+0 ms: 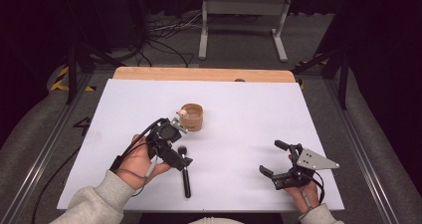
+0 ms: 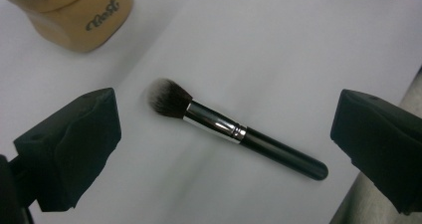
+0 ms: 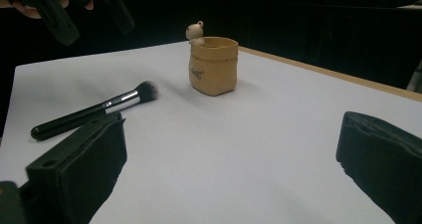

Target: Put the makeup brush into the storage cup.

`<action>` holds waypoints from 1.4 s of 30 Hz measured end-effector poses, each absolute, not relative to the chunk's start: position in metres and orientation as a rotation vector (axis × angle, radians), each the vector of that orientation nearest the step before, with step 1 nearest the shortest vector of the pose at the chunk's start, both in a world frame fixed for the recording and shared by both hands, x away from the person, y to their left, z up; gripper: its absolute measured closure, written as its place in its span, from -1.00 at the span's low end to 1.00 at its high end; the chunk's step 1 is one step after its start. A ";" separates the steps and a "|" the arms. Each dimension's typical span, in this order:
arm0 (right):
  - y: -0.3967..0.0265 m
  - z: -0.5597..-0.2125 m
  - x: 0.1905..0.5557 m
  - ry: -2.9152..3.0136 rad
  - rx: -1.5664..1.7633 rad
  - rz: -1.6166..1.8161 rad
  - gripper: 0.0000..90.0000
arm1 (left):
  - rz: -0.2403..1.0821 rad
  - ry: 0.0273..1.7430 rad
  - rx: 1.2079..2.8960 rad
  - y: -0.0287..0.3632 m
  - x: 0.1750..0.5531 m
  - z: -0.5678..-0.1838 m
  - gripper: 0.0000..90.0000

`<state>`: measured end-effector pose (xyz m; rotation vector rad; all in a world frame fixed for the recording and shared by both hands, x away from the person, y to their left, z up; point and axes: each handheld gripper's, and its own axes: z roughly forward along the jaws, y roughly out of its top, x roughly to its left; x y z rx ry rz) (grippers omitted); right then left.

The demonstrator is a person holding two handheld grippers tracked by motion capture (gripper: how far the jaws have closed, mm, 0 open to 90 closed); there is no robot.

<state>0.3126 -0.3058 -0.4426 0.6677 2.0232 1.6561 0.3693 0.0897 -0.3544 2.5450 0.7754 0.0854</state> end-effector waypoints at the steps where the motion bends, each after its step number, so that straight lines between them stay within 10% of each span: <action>1: -0.306 -0.443 0.313 2.024 0.668 1.656 -1.00 | 0.078 0.771 2.558 0.089 0.370 -0.354 -0.99; 12: -0.305 -0.442 0.312 2.026 0.662 1.661 -1.00 | -0.117 0.933 2.559 0.086 0.380 -0.357 -1.00; 42: -0.307 -0.442 0.311 2.010 0.669 1.705 -1.00 | -0.071 1.056 2.700 0.063 0.394 -0.376 -1.00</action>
